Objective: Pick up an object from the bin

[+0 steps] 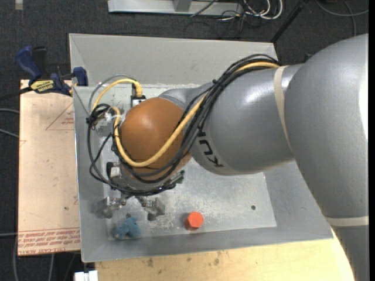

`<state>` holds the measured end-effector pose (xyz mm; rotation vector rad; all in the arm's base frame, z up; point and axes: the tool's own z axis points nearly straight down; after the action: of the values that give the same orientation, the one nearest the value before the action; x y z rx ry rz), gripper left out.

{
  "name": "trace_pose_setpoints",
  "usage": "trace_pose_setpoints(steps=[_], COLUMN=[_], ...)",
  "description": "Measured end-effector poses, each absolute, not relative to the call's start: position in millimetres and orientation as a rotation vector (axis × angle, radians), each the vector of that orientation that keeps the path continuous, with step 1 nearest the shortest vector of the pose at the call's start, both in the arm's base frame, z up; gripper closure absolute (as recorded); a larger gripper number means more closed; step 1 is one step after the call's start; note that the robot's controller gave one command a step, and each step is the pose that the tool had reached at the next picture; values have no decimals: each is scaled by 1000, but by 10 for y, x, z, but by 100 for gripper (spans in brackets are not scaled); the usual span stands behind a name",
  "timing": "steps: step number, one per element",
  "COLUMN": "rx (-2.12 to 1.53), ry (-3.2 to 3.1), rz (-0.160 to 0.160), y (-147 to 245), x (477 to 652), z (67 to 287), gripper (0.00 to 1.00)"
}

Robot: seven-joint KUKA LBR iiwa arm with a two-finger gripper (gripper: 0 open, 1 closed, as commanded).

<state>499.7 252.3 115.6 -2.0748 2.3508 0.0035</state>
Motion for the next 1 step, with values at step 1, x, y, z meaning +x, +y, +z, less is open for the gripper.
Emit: trace_pose_setpoints(steps=[1], rx=[-2362], ry=[2073], rz=[4], y=[2430], x=[4803], z=[755], gripper=[0])
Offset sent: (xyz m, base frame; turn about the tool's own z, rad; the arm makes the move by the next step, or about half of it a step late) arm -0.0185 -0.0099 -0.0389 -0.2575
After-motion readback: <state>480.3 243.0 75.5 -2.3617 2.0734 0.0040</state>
